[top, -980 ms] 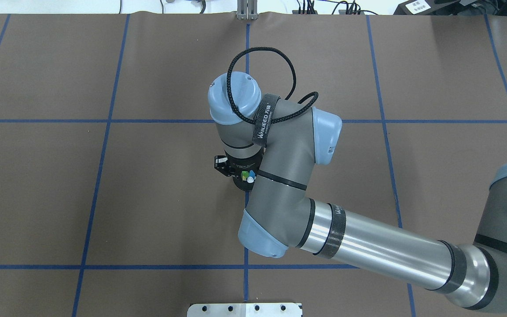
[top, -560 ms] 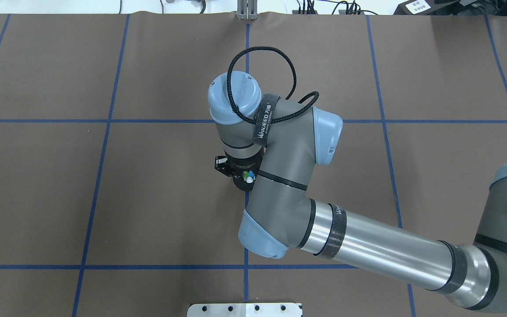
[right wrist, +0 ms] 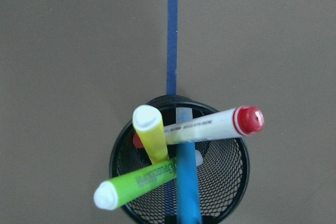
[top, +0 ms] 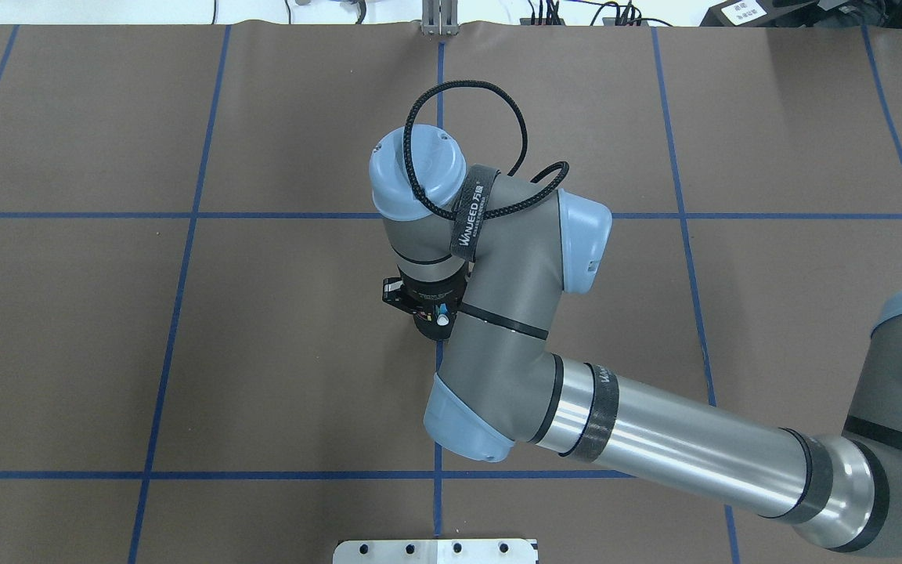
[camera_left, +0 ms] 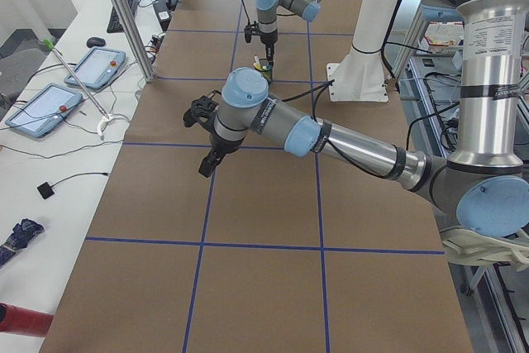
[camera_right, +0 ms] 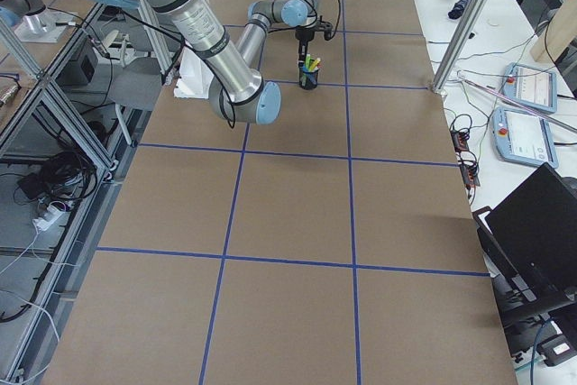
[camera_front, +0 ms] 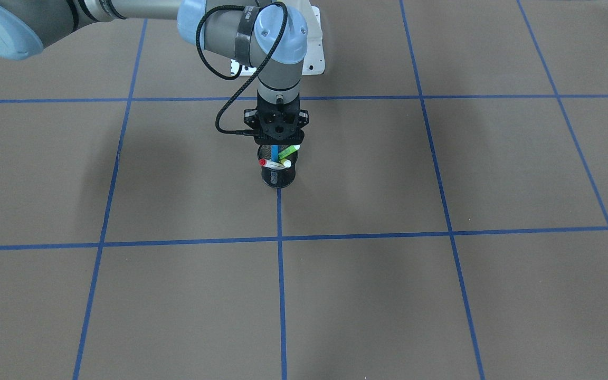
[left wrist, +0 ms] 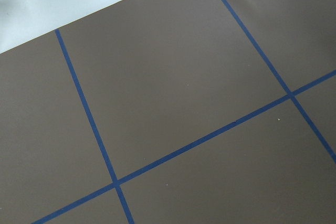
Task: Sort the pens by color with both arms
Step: 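Lower the right gripper into the cup and grasp the blue pen, then lift the blue pen out of the cup and carry it farther away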
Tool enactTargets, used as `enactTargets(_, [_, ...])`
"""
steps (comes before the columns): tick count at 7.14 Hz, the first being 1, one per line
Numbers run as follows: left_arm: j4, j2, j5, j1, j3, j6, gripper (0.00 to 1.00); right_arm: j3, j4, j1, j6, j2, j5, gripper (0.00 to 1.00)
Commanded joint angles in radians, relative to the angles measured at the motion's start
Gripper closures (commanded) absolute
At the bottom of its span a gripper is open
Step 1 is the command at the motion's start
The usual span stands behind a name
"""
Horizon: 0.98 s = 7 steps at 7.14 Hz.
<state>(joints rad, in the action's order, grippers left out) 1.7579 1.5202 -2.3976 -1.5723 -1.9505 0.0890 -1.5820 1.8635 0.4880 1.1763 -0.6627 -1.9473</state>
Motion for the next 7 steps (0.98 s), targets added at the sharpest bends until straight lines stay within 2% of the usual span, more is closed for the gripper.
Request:
enactTargets(1, [0.0,0.0,0.0,0.0,-0.001,-0.002,0.0,-0.121,0.118,0.01,-0.003,-0.002,0.01,1.0])
enactTargets(3, [0.0,0.002,-0.002,0.0,-0.001,-0.002,0.0,-0.248,0.212,0.03,-0.003,0.008,0.077,1.0])
enactTargets(5, [-0.002,0.002,-0.002,0.0,-0.001,-0.002,0.0,-0.314,0.218,0.113,-0.004,0.012,0.088,1.0])
enactTargets(7, [-0.002,0.002,-0.002,0.0,-0.001,-0.002,0.0,-0.334,0.214,0.132,-0.006,0.012,0.239,1.0])
